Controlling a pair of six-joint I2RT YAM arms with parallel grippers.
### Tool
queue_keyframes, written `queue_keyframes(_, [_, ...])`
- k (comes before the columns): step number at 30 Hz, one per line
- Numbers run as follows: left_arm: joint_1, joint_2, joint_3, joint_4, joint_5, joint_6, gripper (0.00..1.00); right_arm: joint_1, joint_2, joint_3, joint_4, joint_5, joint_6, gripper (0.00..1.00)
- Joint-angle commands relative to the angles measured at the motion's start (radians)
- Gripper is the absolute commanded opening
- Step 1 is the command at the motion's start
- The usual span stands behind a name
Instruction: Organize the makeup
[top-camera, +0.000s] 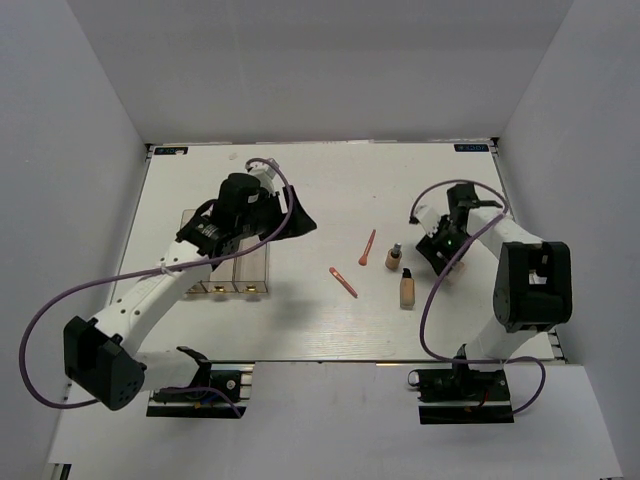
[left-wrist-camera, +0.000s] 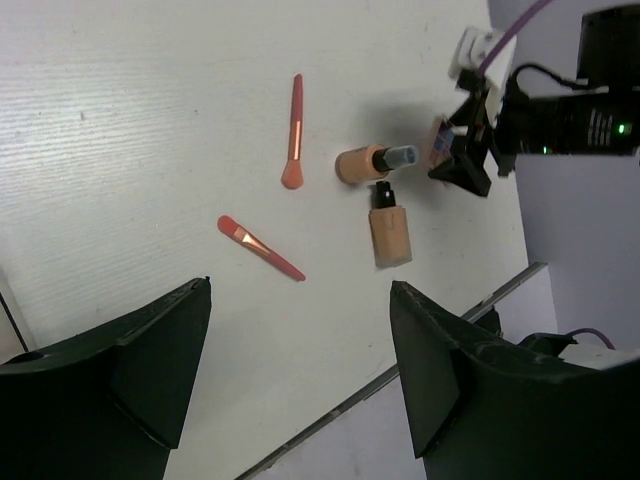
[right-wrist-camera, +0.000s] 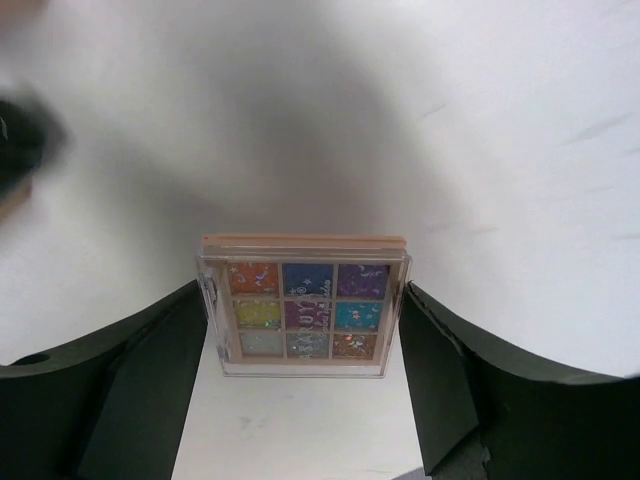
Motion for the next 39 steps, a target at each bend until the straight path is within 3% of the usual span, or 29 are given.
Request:
queue_keyframes(1, [-0.005,-0.088,0.057,0.052,0.018,0.037,0.82,-0.004,0.004,0.203,-0.003,-0.075,0.053,0.19])
queue_keyframes(8, [-0.005,-0.223,0.089,0.163,0.009,0.097,0.81,0.063,0.174,0.775,-0.161,-0.351,0.203,0.15])
queue_keyframes(14, [-0.005,-0.292,0.089,0.260,0.017,0.117,0.81,0.251,0.274,0.968,-0.101,-0.584,0.329,0.16])
queue_keyframes(24, [-0.005,-0.334,0.072,0.277,0.011,0.103,0.81,0.561,0.466,1.086,0.356,-0.812,0.700,0.14])
queue_keyframes(27, [-0.005,-0.346,0.058,0.293,0.015,0.095,0.81,0.635,0.526,1.040,0.636,-0.877,0.877,0.15])
queue_keyframes(28, [-0.005,-0.348,0.057,0.294,0.015,0.095,0.81,0.646,0.538,1.026,0.810,-0.885,0.913,0.15])
queue_keyframes(33, [-0.005,-0.335,0.078,0.287,0.022,0.098,0.81,0.764,0.703,1.098,1.126,-0.894,1.136,0.13])
queue_keyframes(35, [-0.005,-0.328,0.094,0.280,0.022,0.101,0.81,0.805,0.745,1.135,1.236,-0.893,1.161,0.13])
queue_keyframes(39, [-0.005,-0.334,0.098,0.265,0.011,0.103,0.81,0.865,0.833,1.224,1.238,-0.833,1.115,0.11])
